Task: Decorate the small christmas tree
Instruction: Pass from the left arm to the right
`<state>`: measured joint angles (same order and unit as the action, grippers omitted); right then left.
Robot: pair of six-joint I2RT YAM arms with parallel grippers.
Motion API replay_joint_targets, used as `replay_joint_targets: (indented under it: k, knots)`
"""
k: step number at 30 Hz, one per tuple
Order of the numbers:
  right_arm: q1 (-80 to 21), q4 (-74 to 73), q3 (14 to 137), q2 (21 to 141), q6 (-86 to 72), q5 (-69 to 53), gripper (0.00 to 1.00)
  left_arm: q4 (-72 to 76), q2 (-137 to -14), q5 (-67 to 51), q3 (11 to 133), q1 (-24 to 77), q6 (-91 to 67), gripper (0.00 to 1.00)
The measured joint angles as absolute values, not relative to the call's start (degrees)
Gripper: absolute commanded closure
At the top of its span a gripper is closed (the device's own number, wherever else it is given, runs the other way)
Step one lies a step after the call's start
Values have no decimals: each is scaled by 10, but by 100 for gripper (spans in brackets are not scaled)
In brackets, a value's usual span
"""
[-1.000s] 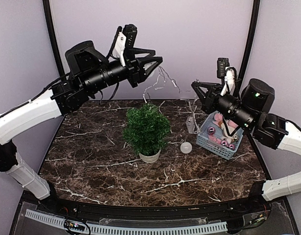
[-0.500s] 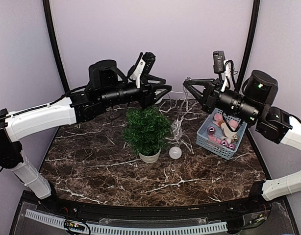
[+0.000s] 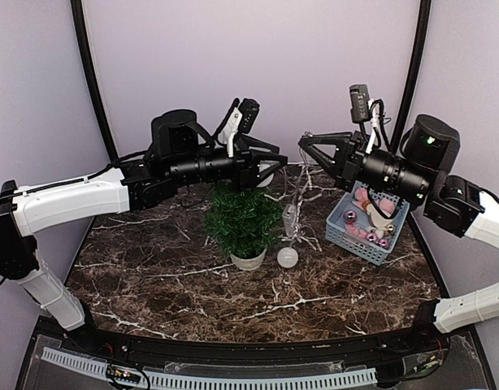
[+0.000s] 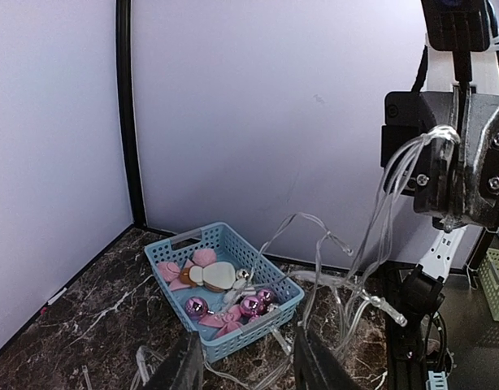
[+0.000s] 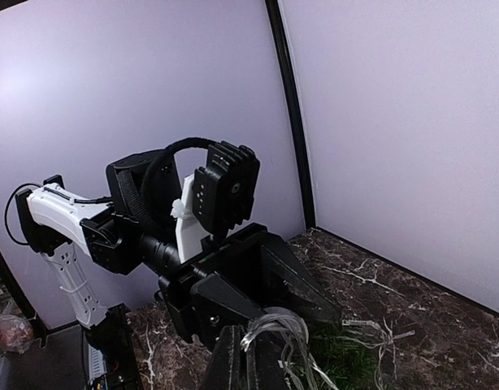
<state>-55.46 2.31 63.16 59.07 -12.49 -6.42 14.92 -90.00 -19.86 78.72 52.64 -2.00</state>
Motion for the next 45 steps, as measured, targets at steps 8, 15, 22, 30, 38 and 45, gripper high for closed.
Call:
replay_joint_targets:
  k: [8,15,22,30,38,45]
  knots:
    - [-555,26,632,586,-127,-57,100,172,-988,-191,856,510,-39,89]
    - [-555,43,617,557,-132,-5,100,179,-1063,-201,882,493,-52,39]
    - [-555,63,584,542,-143,76,100,163,-1045,-193,882,492,-21,2]
    - [-555,69,580,543,-152,117,100,157,-948,-180,850,492,20,1]
    - [-555,83,580,556,-162,111,100,185,-904,-219,803,506,-6,9]
    - [-555,91,582,566,-167,89,100,196,-946,-236,780,530,-52,28]
